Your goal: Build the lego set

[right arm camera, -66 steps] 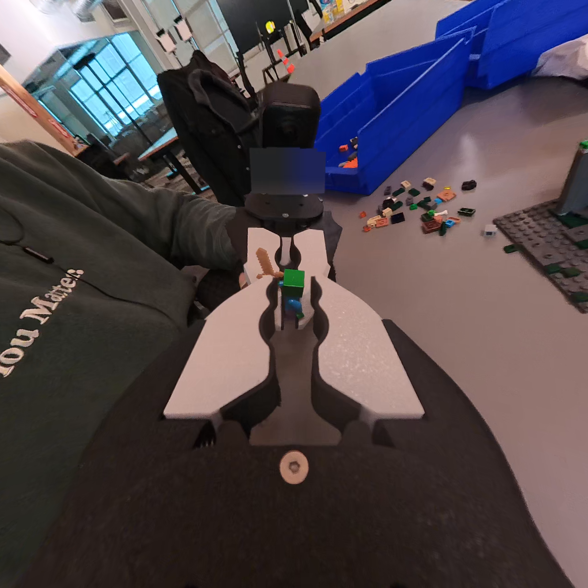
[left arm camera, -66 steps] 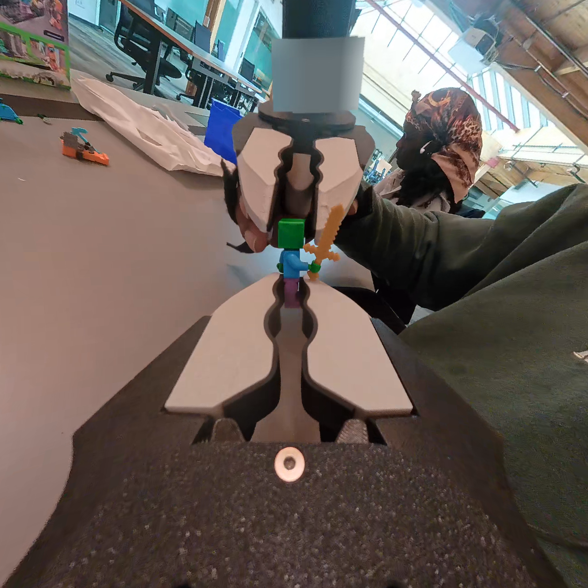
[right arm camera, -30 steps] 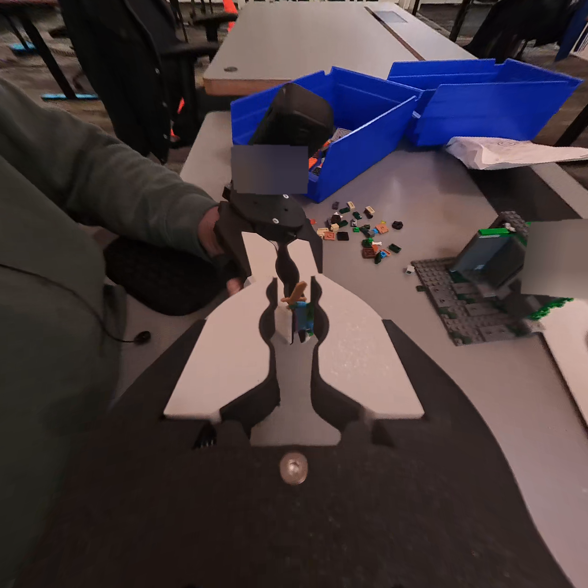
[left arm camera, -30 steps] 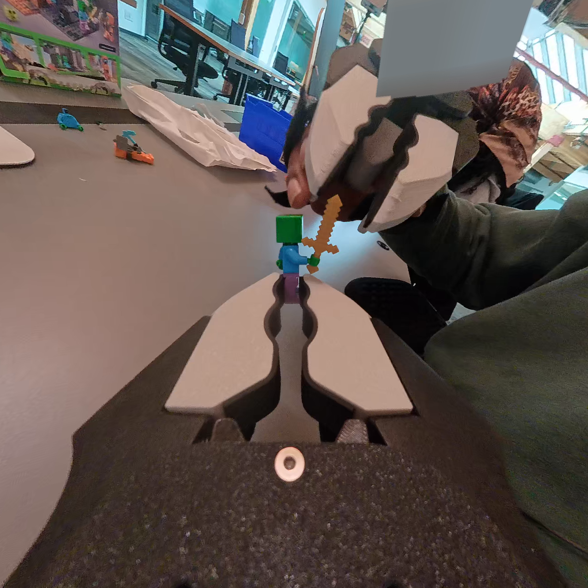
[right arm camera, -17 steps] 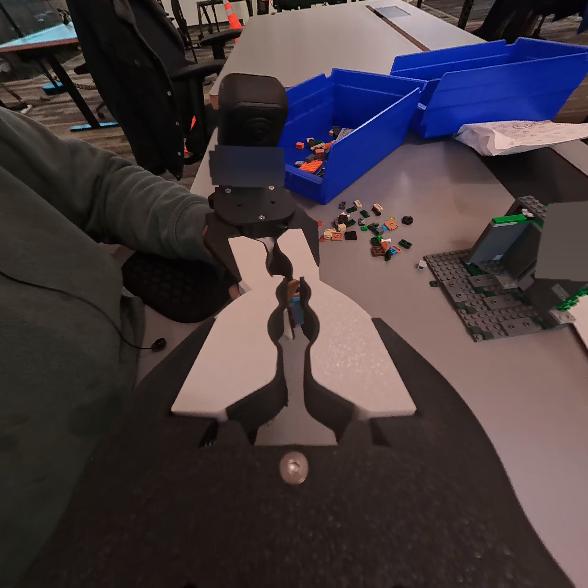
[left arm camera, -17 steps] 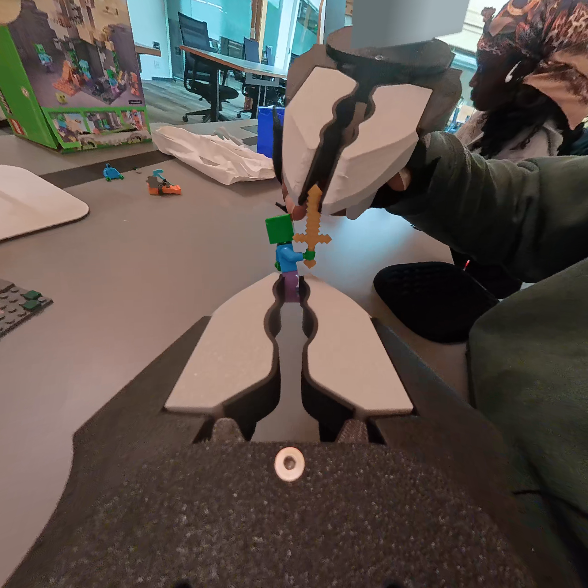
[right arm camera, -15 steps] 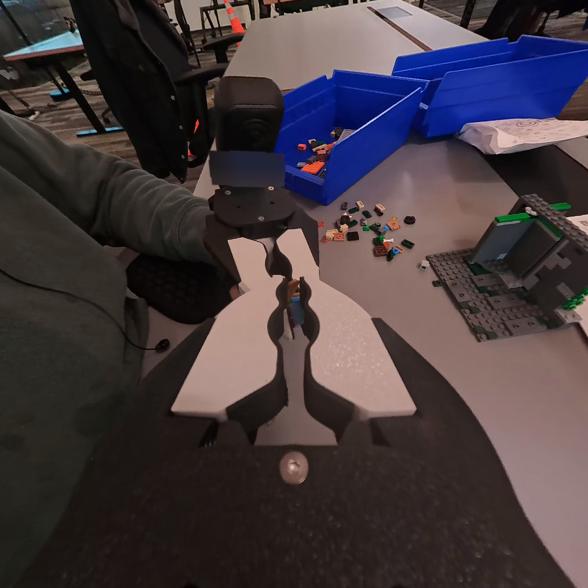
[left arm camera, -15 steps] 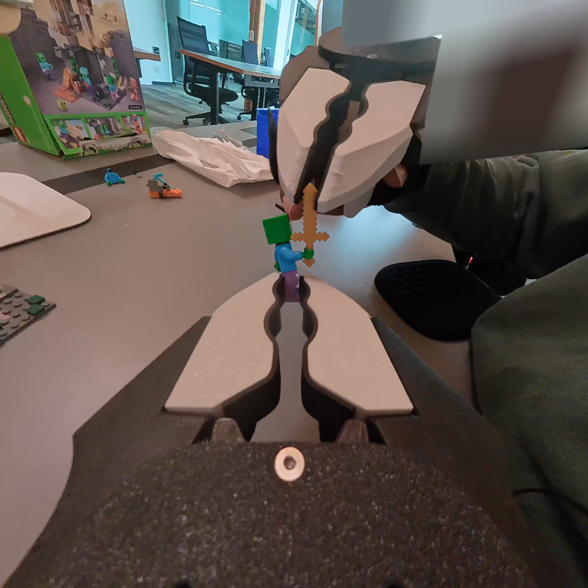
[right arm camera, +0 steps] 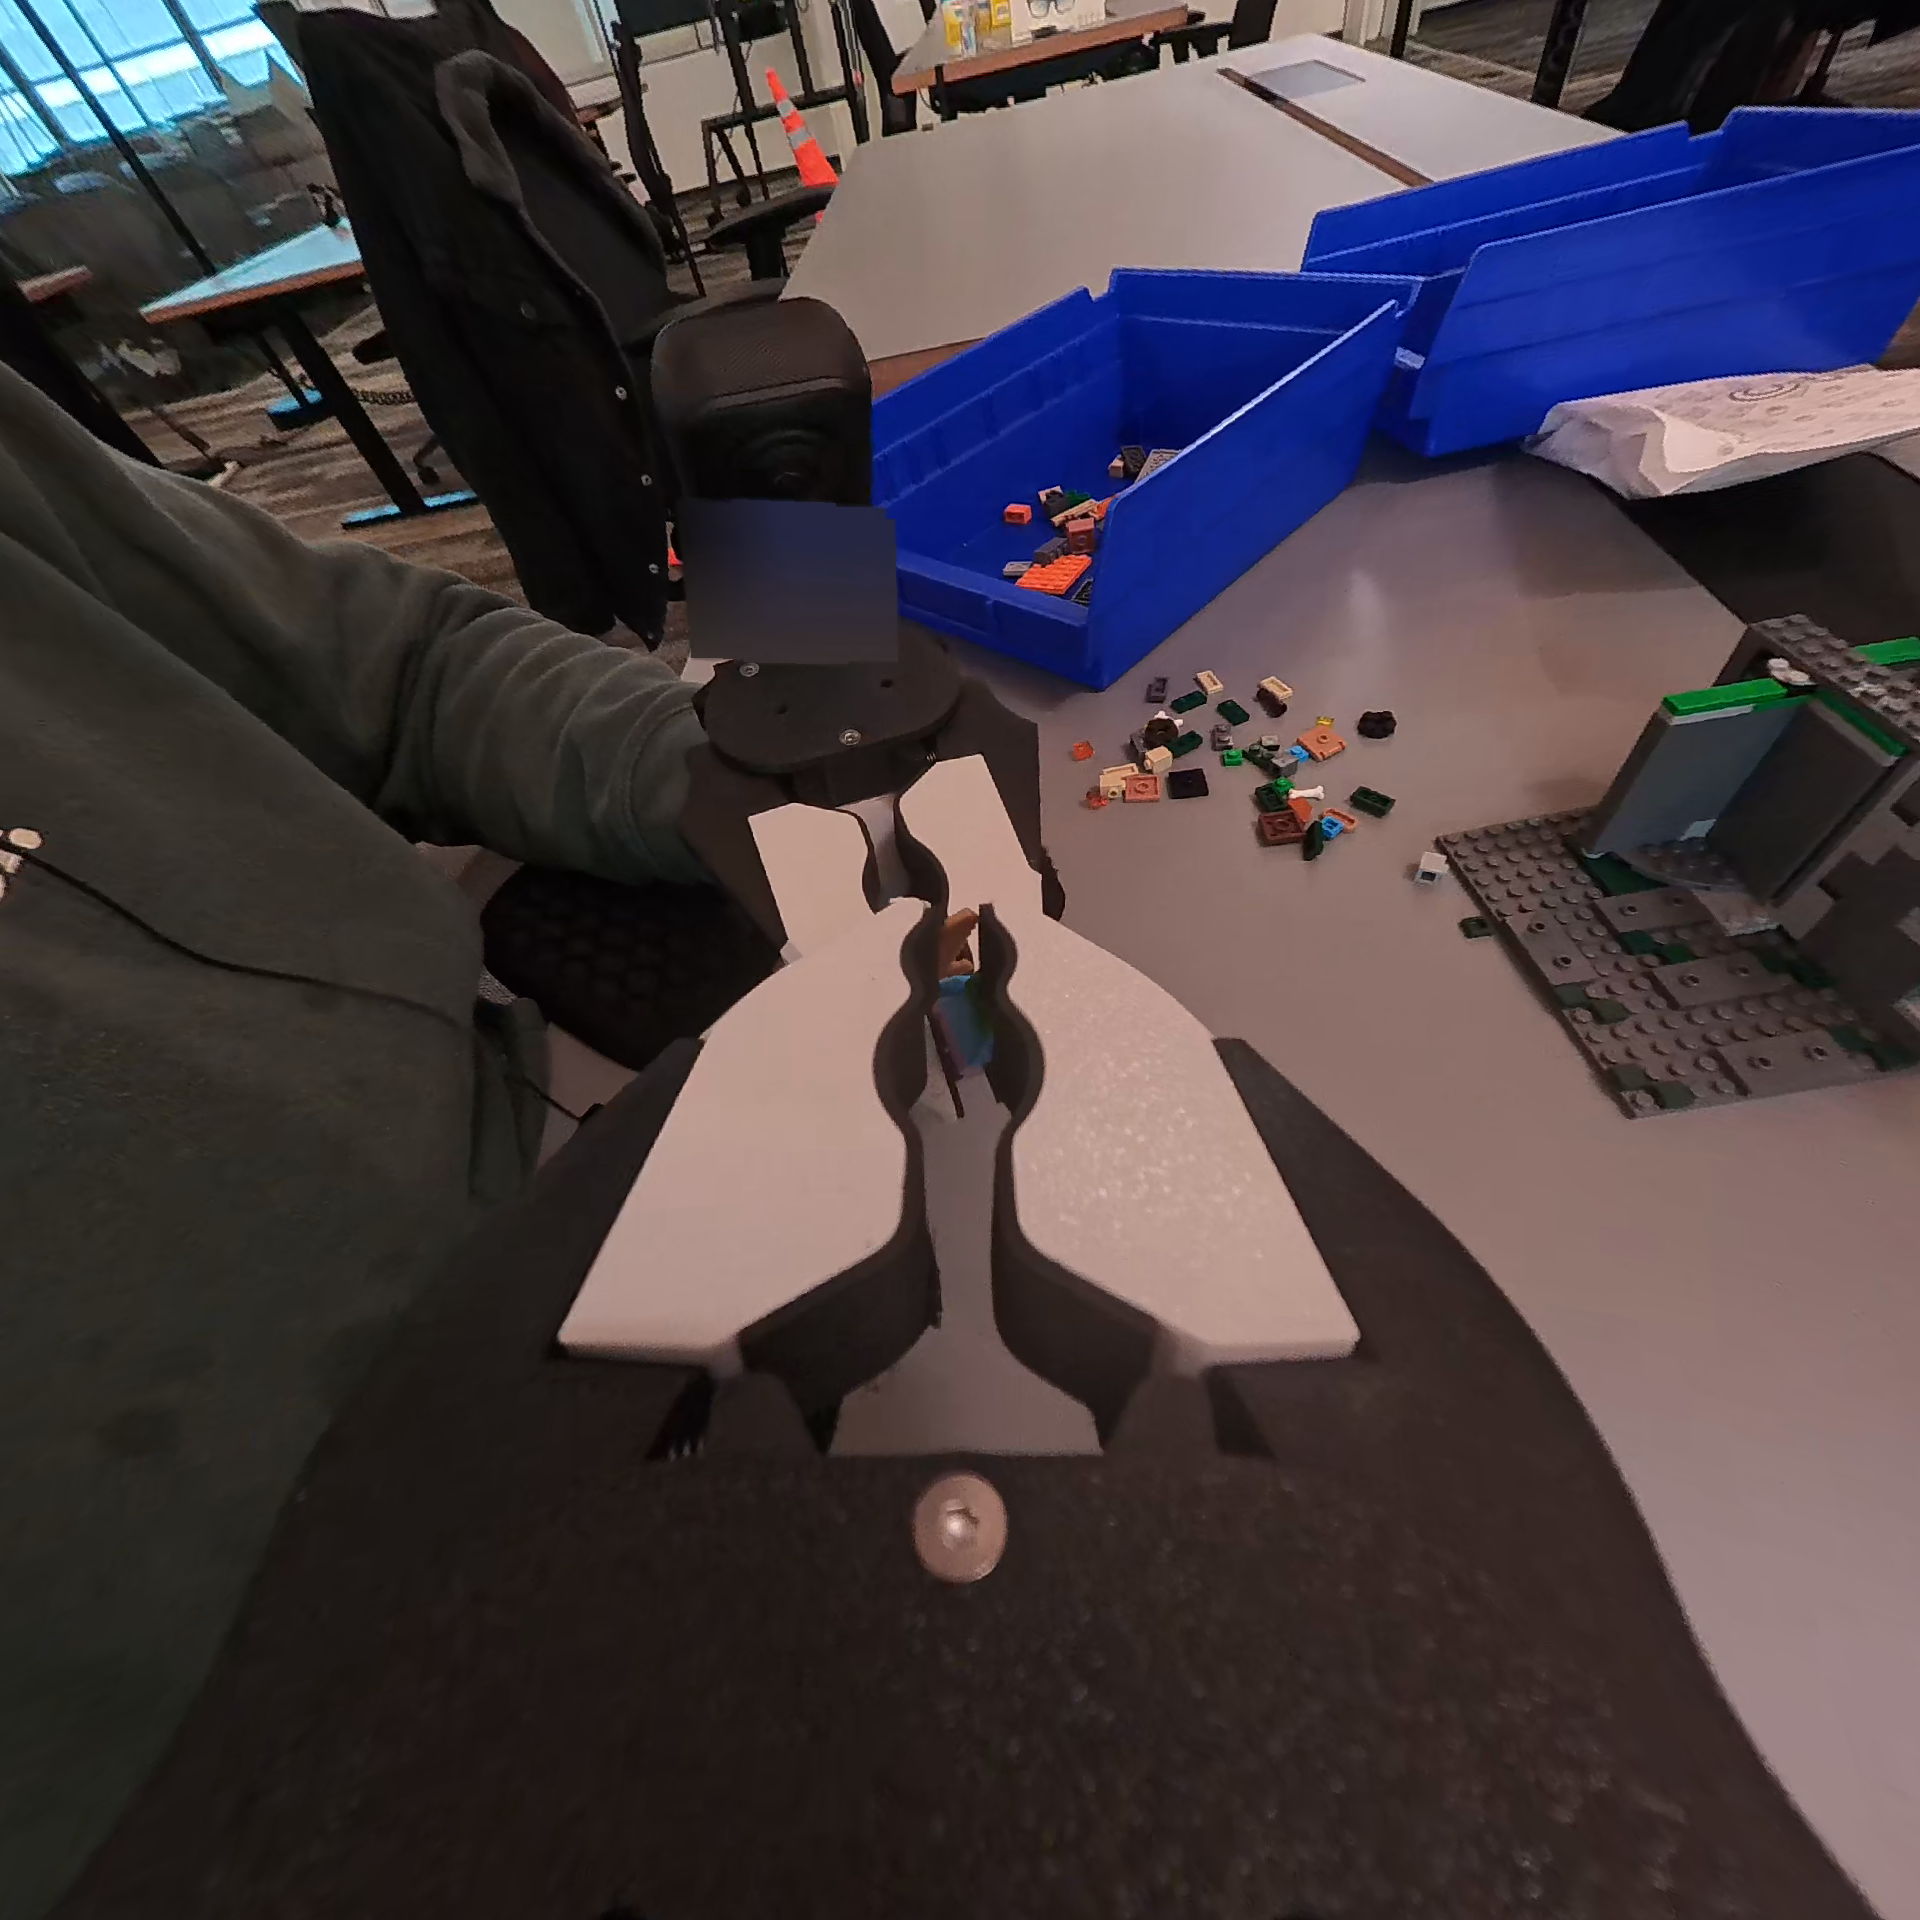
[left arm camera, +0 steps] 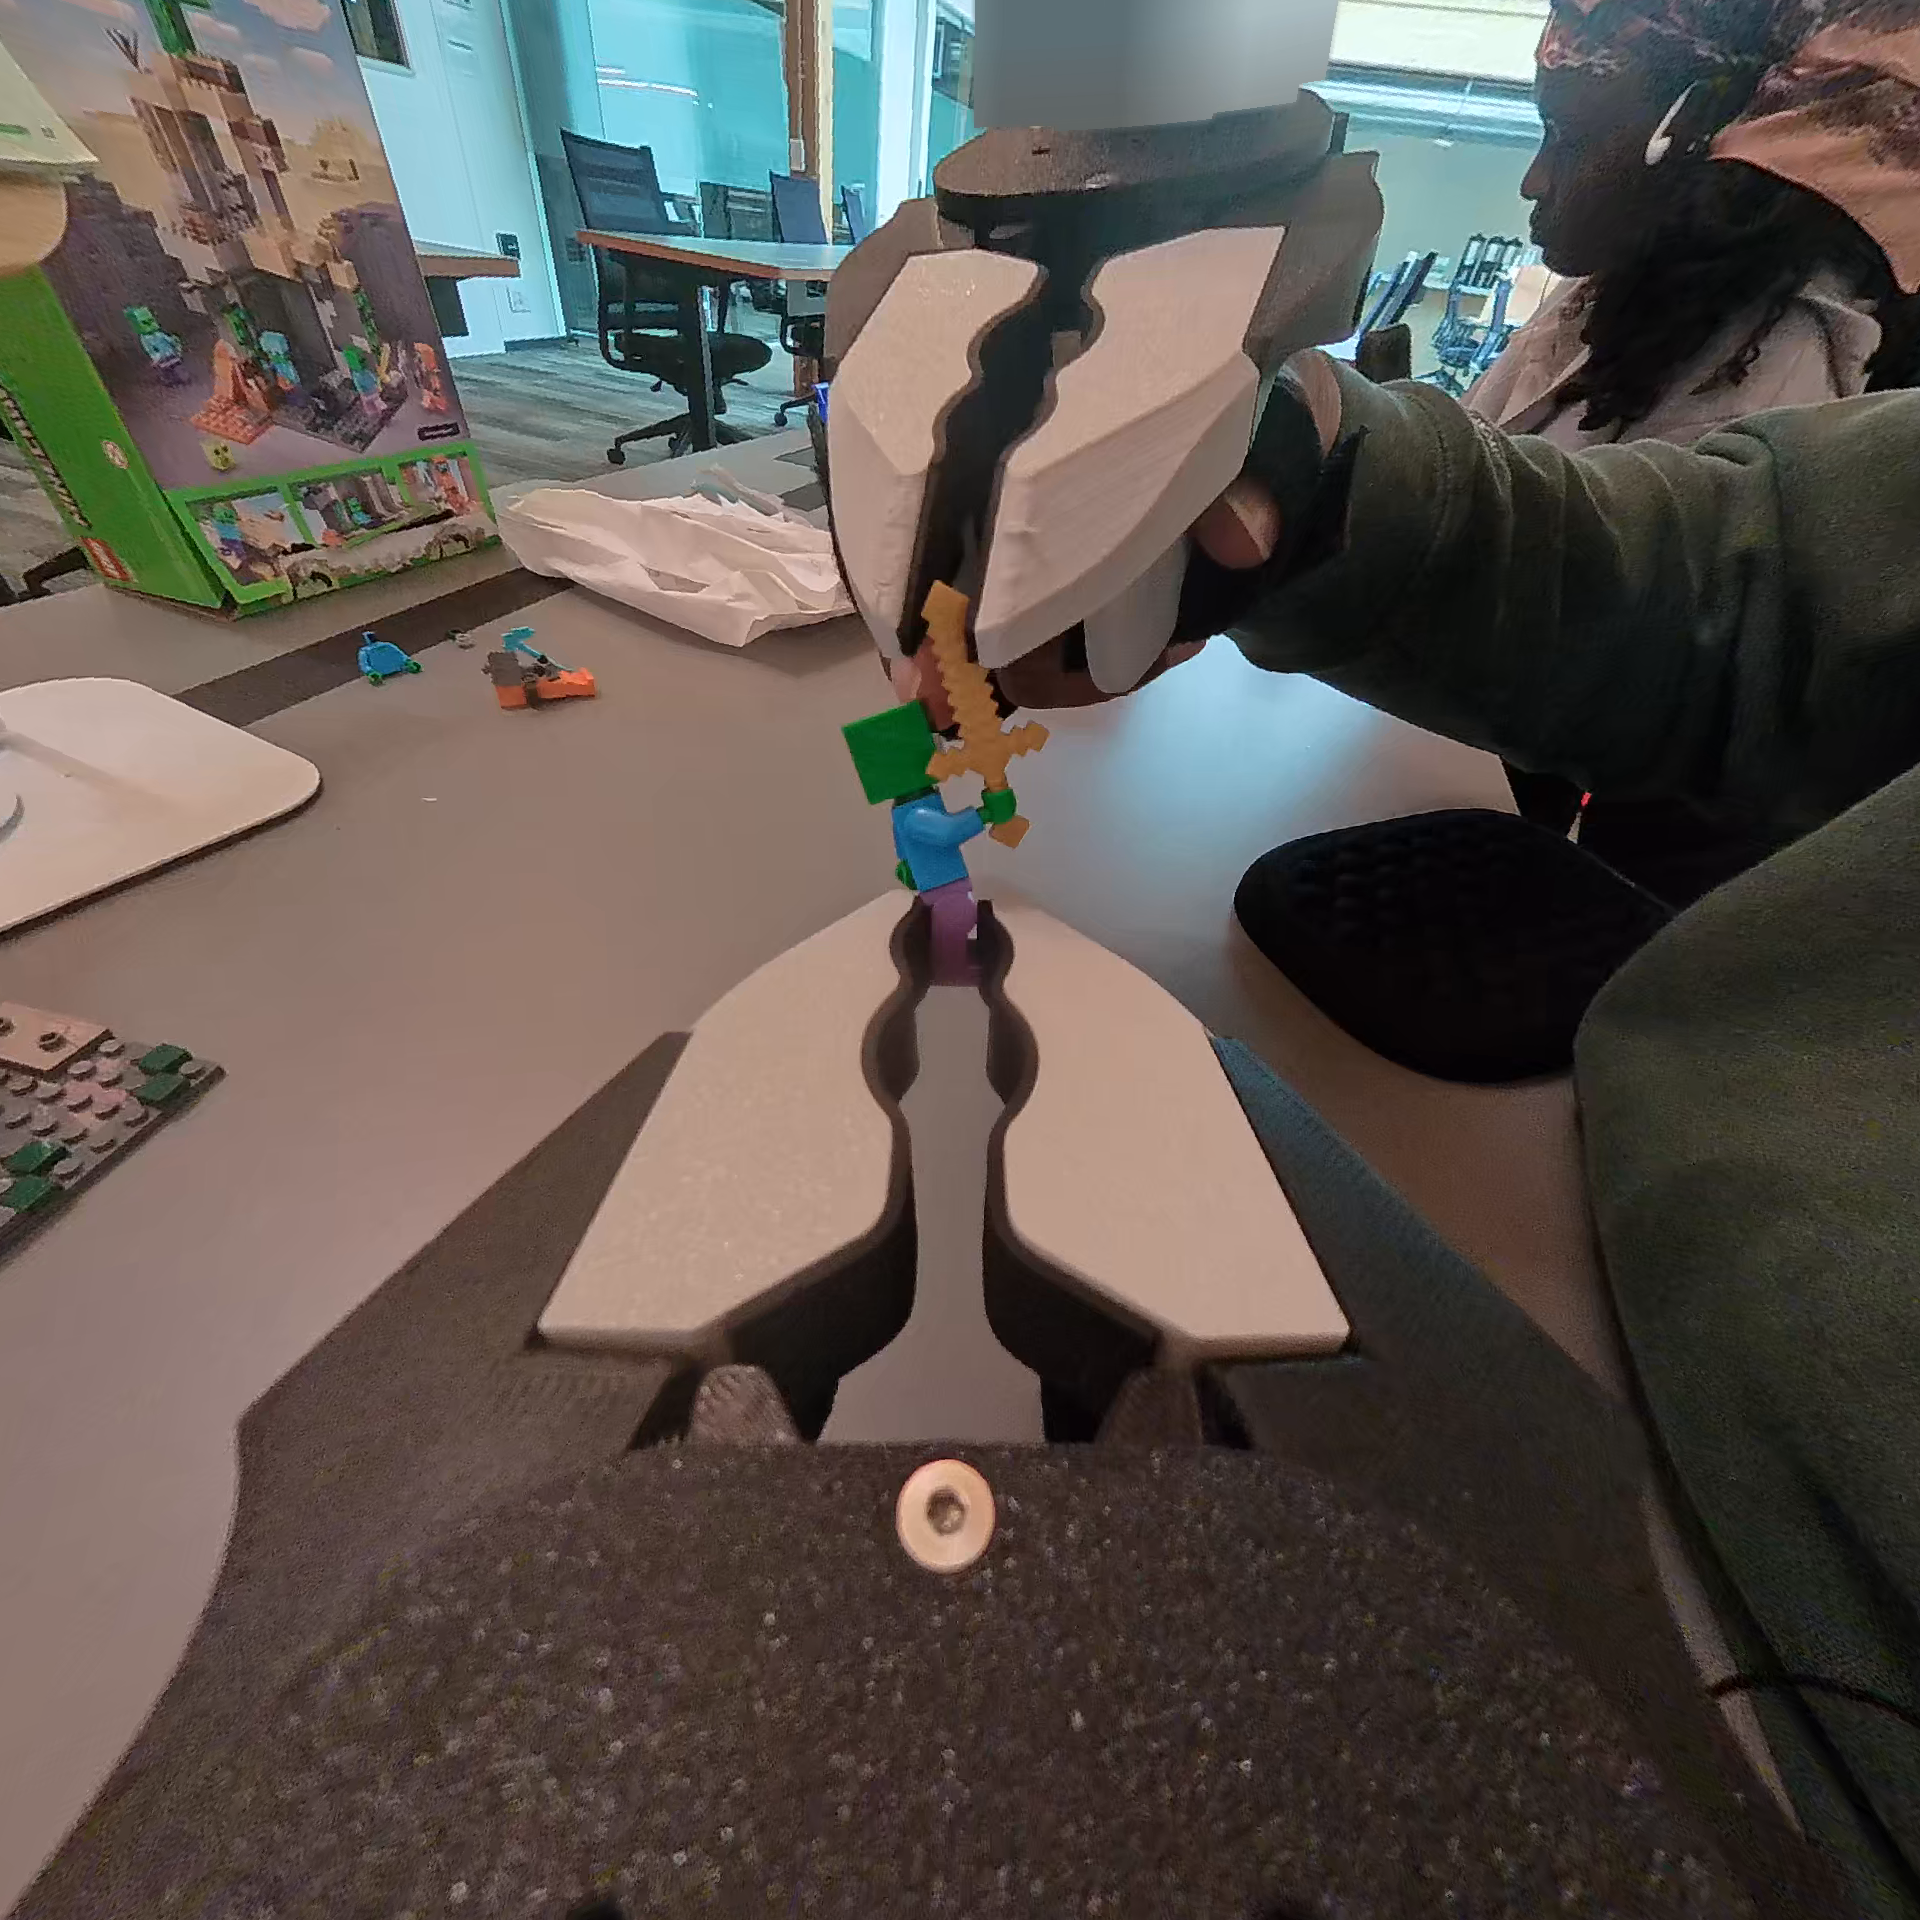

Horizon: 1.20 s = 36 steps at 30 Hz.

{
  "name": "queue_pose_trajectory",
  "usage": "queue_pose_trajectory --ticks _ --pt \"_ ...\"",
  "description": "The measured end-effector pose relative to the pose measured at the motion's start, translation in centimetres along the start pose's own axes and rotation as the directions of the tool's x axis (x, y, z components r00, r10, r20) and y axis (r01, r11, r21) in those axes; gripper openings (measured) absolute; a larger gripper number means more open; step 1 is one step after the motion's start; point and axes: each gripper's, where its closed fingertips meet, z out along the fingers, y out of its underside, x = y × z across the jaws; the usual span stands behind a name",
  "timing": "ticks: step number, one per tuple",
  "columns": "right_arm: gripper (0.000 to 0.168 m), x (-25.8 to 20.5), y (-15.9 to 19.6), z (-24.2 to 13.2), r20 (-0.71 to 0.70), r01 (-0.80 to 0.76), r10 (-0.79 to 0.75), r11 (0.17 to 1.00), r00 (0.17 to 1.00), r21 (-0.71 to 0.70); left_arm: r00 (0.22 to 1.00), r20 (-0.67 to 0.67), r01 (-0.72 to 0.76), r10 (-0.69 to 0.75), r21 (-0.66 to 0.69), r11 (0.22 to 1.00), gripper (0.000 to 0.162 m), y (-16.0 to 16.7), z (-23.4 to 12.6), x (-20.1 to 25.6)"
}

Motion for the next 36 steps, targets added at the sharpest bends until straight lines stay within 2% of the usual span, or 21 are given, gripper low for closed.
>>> queue_pose_trajectory --ticks 8,12,14,19,22,26,30,36 --pt "0.007 -0.5 -0.3 -0.1 0.022 -0.008 0.008 1.0 1.0 0.022 1.0 -0.005 -0.002 0.002 0.01 1.0 0.008 -0.2 0.0 0.1" --pt "0.016 -0.5 -1.9 -1.8 0.006 0.056 -0.056 0.995 0.998 0.083 1.0 -0.011 0.017 -0.017 0.021 1.0 0.008 -0.3 -0.2 0.0" --pt "0.019 0.3 -1.2 -2.4 -0.029 0.095 -0.094 0.995 0.995 0.028 1.0 -0.026 0.015 -0.014 0.03 0.999 0.008 -0.5 -0.3 0.2" --pt "0.025 -0.1 2.0 -1.0 0.101 0.019 -0.011 0.997 0.995 -0.08 0.997 -0.074 -0.029 0.032 0.047 0.999 0.008 -0.7 -0.1 1.3" --pt "0.017 -0.6 2.4 -0.2 0.139 0.019 -0.008 0.997 0.99 -0.077 0.996 -0.082 -0.034 0.037 0.042 0.999 0.008 -0.5 0.0 1.5" --pt "0.014 -0.2 2.2 0.2 0.078 0.103 -0.098 0.993 0.992 -0.062 0.997 -0.068 0.036 -0.033 0.035 0.999 0.008 -0.5 -0.1 0.8" --pt "0.013 -0.2 2.0 0.1 0.026 0.216 -0.215 0.975 0.976 -0.047 0.975 -0.126 0.193 -0.185 0.048 0.98 0.008 -0.7 -0.1 0.7" --pt "0.013 -0.1 1.8 0.1 0.022 0.228 -0.228 0.973 0.973 -0.037 0.938 -0.181 0.31 -0.295 0.062 0.949 0.008 -1.0 -0.1 0.8"
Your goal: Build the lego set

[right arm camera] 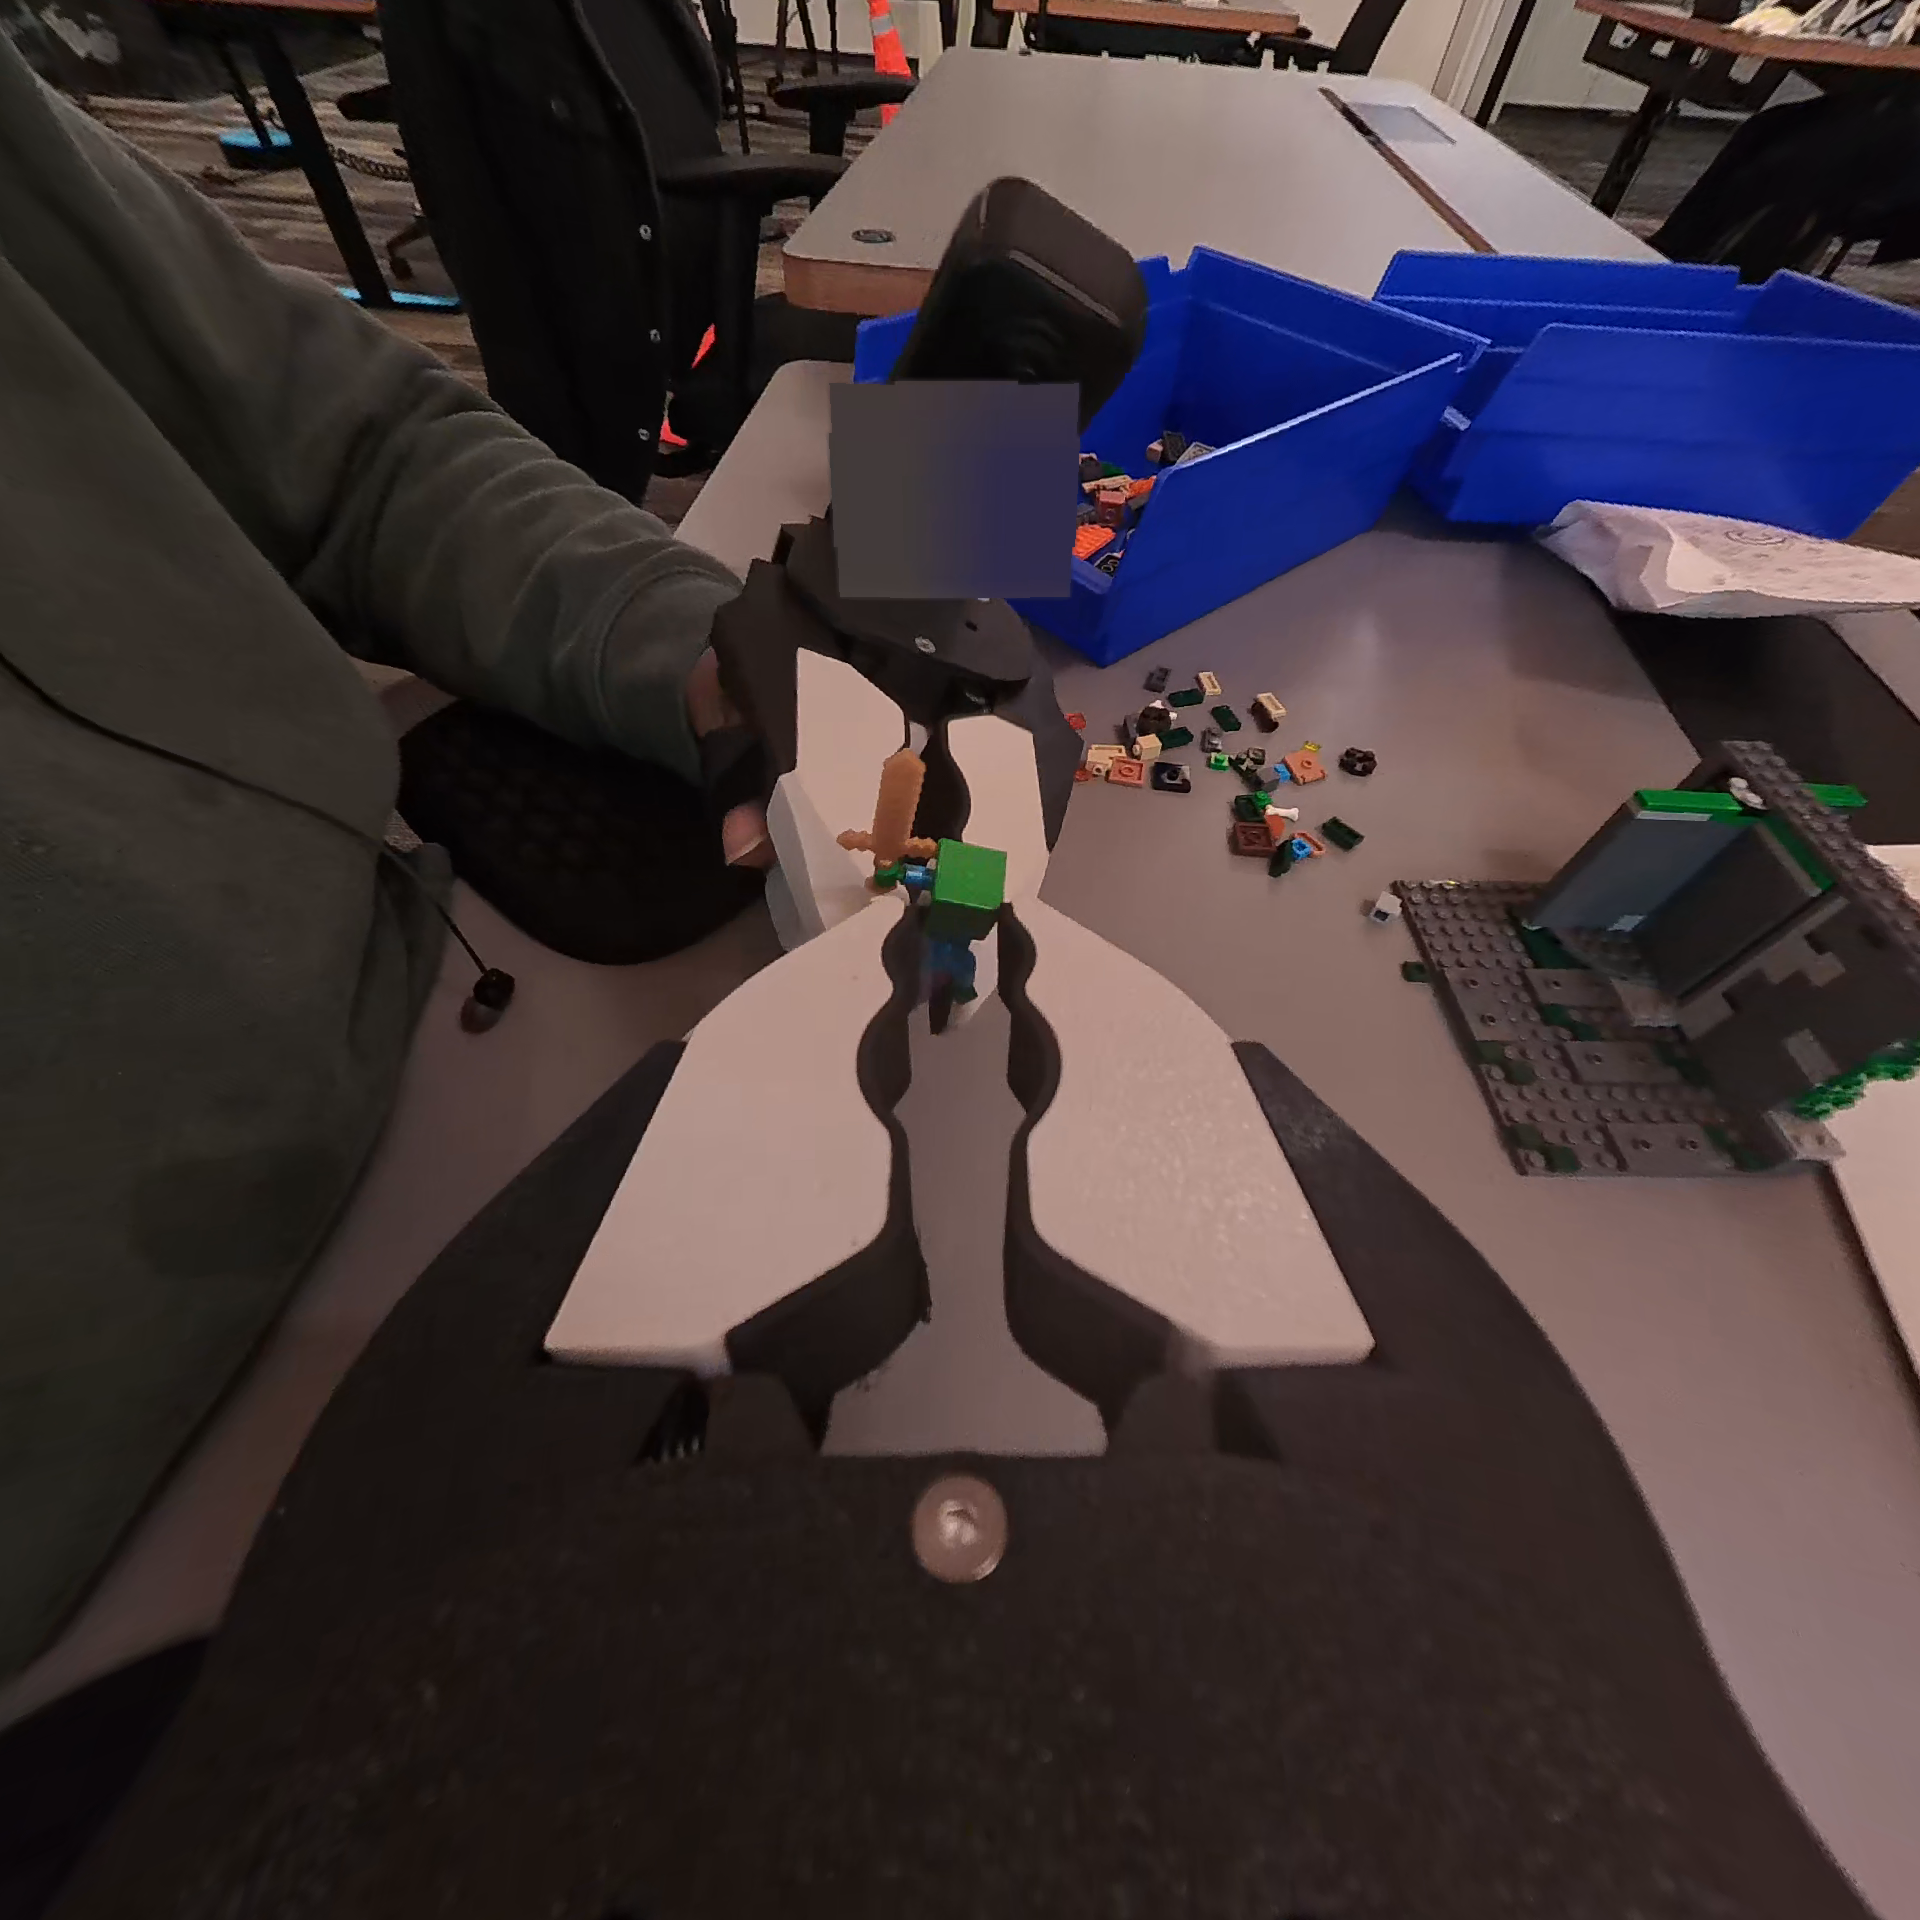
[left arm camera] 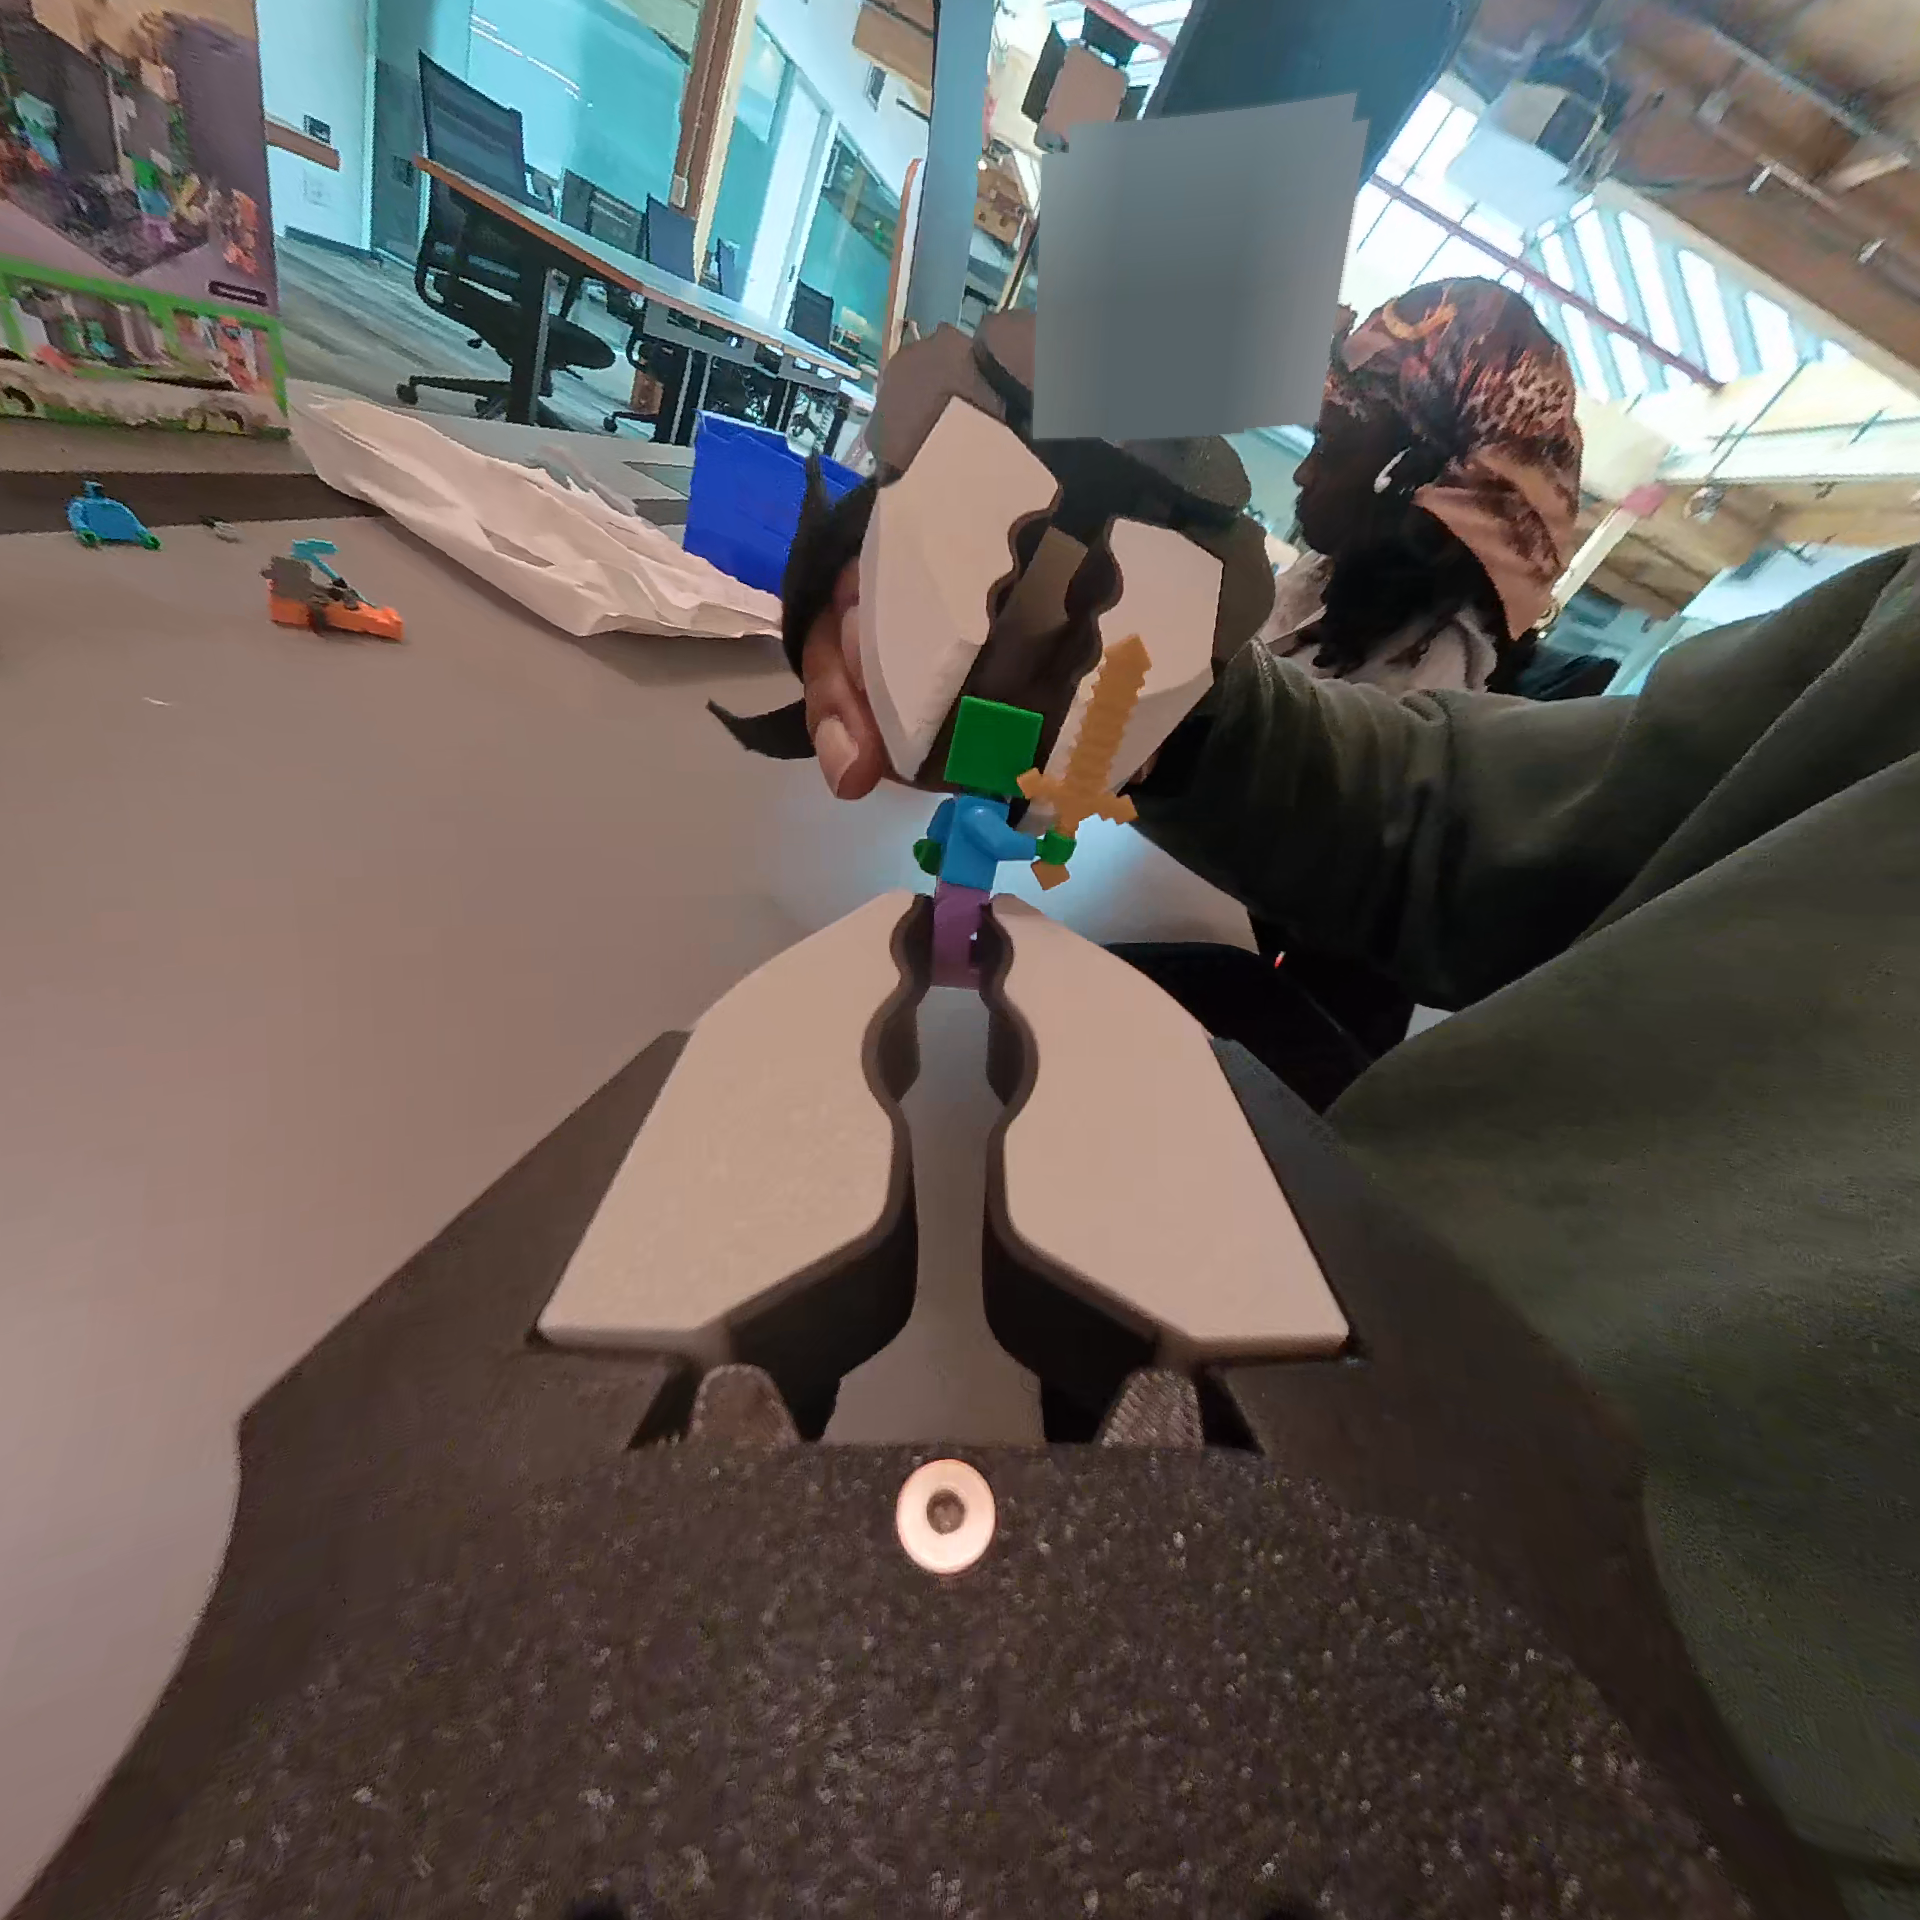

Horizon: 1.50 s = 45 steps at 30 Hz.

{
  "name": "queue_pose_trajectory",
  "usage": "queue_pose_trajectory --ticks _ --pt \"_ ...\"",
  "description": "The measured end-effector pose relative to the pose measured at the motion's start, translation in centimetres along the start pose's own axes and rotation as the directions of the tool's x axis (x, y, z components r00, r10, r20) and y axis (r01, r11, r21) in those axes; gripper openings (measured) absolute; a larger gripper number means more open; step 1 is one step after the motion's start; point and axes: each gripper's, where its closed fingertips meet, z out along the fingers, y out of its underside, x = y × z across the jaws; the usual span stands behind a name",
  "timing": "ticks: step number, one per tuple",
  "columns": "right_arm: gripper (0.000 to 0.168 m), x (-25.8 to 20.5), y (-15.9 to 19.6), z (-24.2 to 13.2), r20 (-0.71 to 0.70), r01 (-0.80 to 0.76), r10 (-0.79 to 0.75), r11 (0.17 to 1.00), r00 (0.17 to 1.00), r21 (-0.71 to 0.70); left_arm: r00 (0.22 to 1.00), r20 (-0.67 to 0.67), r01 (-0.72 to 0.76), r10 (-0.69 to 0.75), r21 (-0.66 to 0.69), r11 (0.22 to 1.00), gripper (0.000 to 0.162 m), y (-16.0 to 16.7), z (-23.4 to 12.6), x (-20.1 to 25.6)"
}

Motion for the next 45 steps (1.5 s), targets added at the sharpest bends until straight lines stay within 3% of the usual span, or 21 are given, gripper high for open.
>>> queue_pose_trajectory --ticks 17,28,34,39,42,45 --pt "0.014 0.5 0.3 0.3 -0.017 -0.007 0.007 0.999 1.0 -0.036 0.999 0.003 0.046 -0.046 0.011 0.999 0.008 0.0 -0.1 -0.5" --pt "0.026 0.1 1.7 0.2 0.019 -0.015 0.019 0.98 1.0 -0.201 0.986 0.101 -0.129 0.136 -0.075 0.989 0.008 0.8 -0.3 -1.2" --pt "0.013 0.1 2.1 0.6 0.008 0.014 -0.013 0.968 1.0 -0.25 0.979 0.119 -0.155 0.168 -0.112 0.982 0.008 1.3 -0.2 -1.4" --pt "0.012 0.1 2.5 0.5 0.004 0.011 -0.01 0.964 1.0 -0.265 0.969 0.146 -0.181 0.2 -0.133 0.974 0.008 1.5 -0.1 -1.6" --pt "0.012 0.5 2.5 -0.2 -0.009 -0.008 0.006 0.965 1.0 -0.263 0.962 0.176 -0.185 0.21 -0.146 0.972 0.029 1.7 -0.1 -2.1" --pt "0.012 2.2 2.4 -2.5 -0.058 -0.03 0.015 0.961 0.998 -0.274 0.941 0.215 -0.229 0.262 -0.164 0.959 0.032 1.6 -0.3 -2.5"
